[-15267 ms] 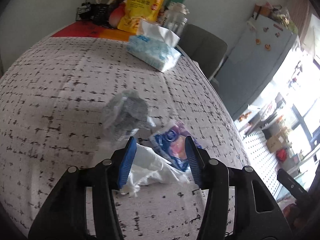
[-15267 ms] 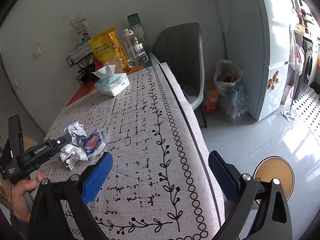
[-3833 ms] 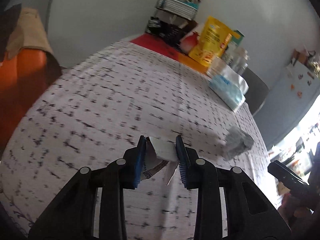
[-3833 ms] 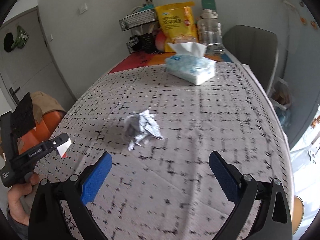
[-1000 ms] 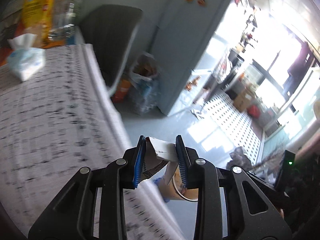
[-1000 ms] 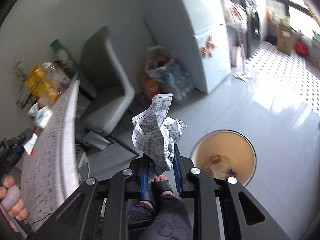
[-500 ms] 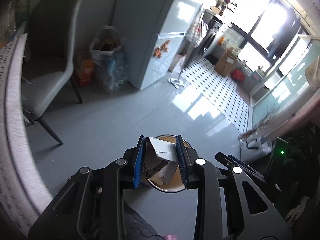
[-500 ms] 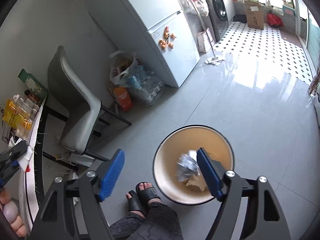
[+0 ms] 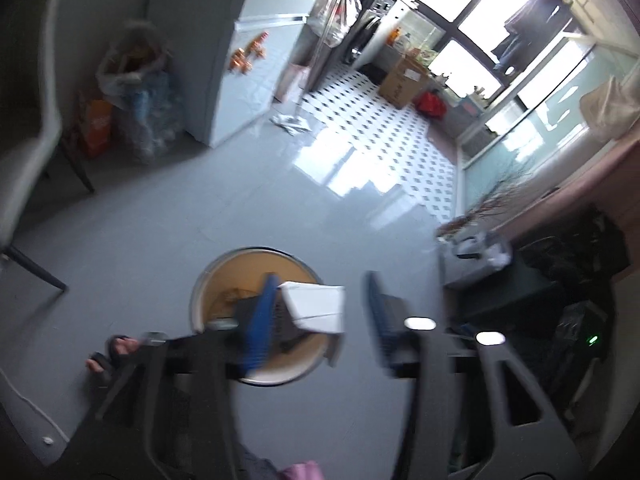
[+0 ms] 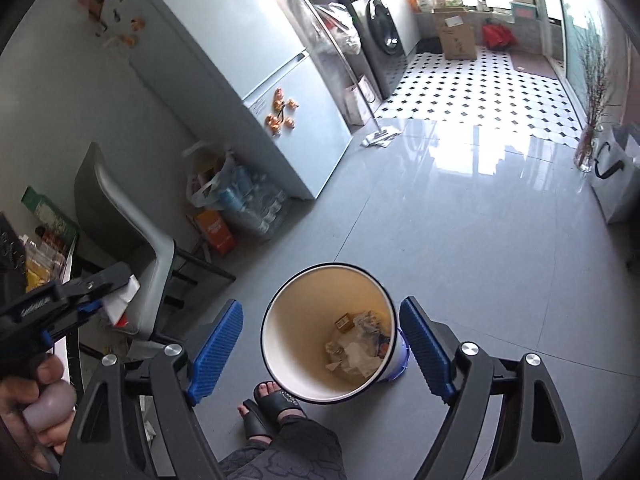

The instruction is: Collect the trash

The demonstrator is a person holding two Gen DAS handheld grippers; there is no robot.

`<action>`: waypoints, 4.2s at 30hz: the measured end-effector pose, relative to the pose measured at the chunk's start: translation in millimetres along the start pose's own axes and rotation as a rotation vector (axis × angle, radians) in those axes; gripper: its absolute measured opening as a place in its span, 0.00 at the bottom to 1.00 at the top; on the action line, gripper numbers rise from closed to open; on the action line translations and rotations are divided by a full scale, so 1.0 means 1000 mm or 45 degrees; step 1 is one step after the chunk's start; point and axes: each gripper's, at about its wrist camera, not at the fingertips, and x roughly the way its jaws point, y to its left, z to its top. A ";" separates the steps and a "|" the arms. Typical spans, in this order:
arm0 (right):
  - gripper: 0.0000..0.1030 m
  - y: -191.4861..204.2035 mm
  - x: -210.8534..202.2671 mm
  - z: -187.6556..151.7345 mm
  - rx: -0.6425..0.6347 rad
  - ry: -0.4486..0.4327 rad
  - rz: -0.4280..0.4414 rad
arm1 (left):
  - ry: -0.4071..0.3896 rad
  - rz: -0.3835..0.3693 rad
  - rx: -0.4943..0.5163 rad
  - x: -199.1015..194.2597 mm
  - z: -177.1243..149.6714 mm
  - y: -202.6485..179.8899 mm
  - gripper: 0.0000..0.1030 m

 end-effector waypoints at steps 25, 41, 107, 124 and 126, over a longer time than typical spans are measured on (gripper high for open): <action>0.92 0.072 -0.069 0.002 -0.135 -0.058 0.100 | -0.402 0.212 -0.110 -0.195 -0.051 0.038 0.94; 0.92 0.186 -0.165 -0.030 -0.456 -0.086 0.211 | -0.596 0.303 -0.139 -0.330 -0.107 0.051 0.94; 0.92 0.251 -0.266 -0.112 -0.727 -0.011 0.434 | -0.764 0.630 -0.260 -0.477 -0.269 0.035 0.94; 0.92 0.249 -0.253 -0.114 -0.722 0.024 0.450 | -0.734 0.647 -0.282 -0.472 -0.272 0.039 0.94; 0.92 0.247 -0.252 -0.113 -0.713 0.026 0.446 | -0.729 0.648 -0.287 -0.471 -0.272 0.039 0.94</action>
